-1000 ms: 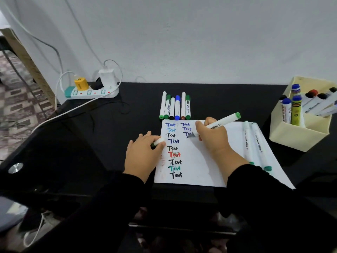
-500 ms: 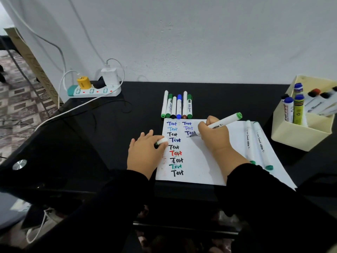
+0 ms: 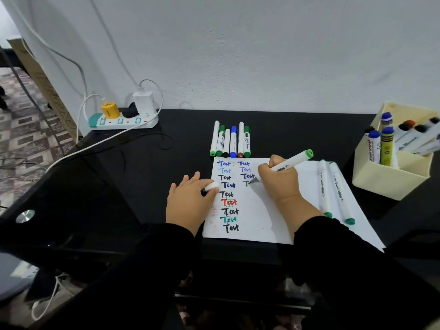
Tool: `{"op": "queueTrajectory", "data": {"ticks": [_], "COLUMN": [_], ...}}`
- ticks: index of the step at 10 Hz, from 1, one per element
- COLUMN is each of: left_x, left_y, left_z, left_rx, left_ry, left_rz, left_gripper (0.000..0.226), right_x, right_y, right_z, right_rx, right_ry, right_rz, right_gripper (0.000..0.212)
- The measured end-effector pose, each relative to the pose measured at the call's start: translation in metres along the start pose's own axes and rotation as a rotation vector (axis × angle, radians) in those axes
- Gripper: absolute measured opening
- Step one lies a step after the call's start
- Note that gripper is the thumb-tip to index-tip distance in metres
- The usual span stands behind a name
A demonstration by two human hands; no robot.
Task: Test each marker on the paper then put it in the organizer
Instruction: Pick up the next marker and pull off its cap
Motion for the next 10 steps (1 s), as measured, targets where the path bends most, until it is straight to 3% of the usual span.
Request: {"op": "queueTrajectory", "data": {"ticks": [8,10], "left_x": [0.0004,-0.0005], "left_y": [-0.0011,0.0002], "left_z": [0.0005,0.0006], "left_rx": [-0.004,-0.001], "left_ry": [-0.003,-0.009], "left_rz": [-0.004,-0.013], "left_gripper": [0.037,0.038], "right_x": [-0.0042,-0.0046], "right_y": [0.0054,0.0065], "right_z": [-0.0007,-0.0027], "right_rx": [0.035,0.050], "right_ry": [0.102,0.055], "right_rz": [-0.060,-0.047], "right_gripper": [0.038,0.039]}}
Point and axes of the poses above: each hand's wrist, its own z-axis away from the middle knuckle, its own x-axis out of the palm, y = z × x, the point moved 3 cm from there along -z, towards the middle knuckle
